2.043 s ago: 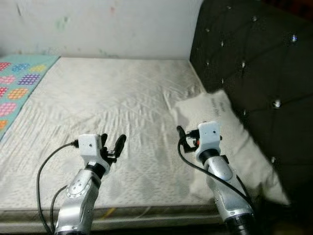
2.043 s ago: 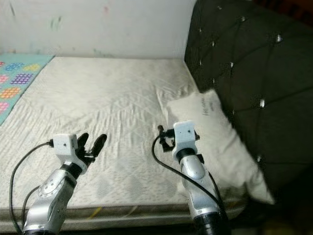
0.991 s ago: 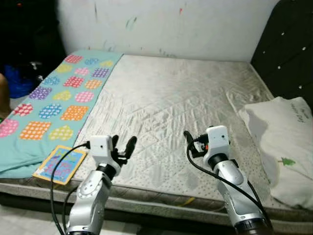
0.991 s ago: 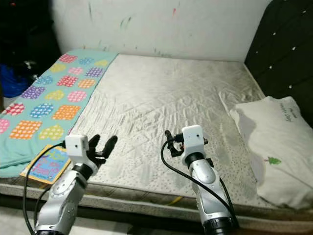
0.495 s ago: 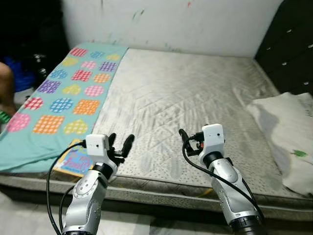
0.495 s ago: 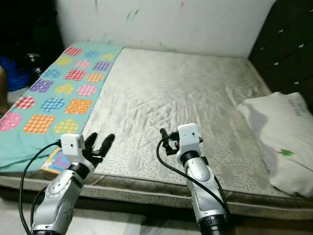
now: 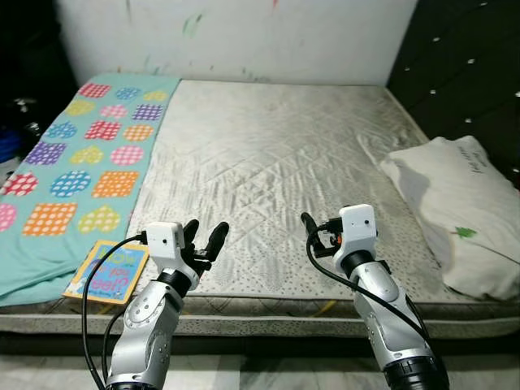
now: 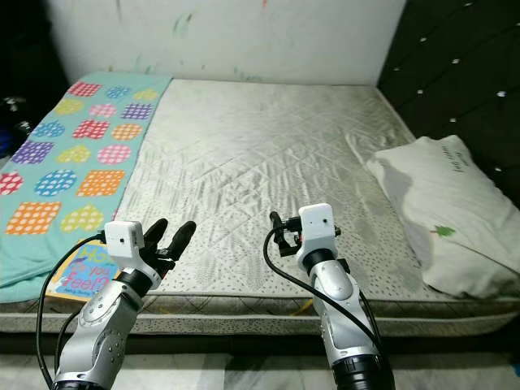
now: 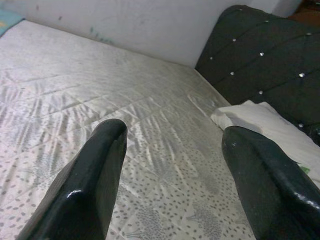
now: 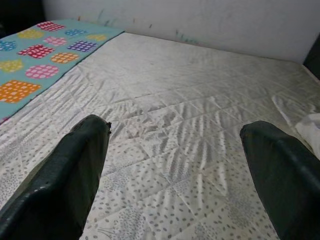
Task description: Clean up the room
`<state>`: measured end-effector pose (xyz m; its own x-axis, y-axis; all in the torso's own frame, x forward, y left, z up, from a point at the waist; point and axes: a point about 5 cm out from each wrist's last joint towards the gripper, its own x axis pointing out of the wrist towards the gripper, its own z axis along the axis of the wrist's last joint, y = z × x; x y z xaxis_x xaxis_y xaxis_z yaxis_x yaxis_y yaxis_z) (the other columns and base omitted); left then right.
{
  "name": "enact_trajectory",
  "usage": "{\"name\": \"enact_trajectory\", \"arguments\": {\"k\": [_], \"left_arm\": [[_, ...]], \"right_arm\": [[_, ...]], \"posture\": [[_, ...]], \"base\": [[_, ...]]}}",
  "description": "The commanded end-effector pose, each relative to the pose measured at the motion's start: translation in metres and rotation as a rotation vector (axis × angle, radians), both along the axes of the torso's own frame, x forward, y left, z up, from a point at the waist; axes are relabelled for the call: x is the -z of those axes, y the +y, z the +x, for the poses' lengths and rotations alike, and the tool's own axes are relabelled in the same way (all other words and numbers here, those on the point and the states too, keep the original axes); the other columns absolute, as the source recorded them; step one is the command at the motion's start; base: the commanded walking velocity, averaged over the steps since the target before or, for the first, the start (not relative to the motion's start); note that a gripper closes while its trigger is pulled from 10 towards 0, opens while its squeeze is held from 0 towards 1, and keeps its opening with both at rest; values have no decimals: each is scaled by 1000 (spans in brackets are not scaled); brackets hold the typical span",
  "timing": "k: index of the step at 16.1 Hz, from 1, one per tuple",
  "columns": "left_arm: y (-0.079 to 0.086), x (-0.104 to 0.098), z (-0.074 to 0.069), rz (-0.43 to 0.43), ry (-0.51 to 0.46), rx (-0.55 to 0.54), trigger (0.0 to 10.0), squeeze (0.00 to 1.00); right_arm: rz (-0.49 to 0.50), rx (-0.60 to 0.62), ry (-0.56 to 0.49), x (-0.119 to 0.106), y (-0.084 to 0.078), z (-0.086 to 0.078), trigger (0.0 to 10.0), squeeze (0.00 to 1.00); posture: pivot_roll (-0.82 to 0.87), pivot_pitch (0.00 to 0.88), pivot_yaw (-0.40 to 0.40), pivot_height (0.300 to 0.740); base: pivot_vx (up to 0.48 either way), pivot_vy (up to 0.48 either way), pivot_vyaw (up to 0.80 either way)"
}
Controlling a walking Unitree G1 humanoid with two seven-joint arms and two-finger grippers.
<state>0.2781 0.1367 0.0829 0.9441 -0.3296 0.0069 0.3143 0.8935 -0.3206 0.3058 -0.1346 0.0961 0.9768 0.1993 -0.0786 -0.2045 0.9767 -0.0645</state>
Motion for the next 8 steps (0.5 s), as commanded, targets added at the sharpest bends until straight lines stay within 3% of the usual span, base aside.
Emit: {"name": "enact_trajectory", "arguments": {"k": [1, 5, 8], "left_arm": [[1, -2, 1, -1, -5, -1, 10000, 0], [0, -3, 0, -14, -8, 19, 10000, 0], [0, -3, -1, -17, -7, 24, 10000, 0]], "right_arm": [[-6, 7, -1, -1, -1, 2, 10000, 0], [-4, 15, 4, -1, -2, 2, 10000, 0], [-4, 18, 6, 0, -3, 1, 10000, 0]], "posture": [[-53, 0, -31, 740], [-55, 0, -30, 740], [-56, 0, -27, 740]], "base": [[244, 0, 0], [265, 0, 0], [298, 0, -706]]}}
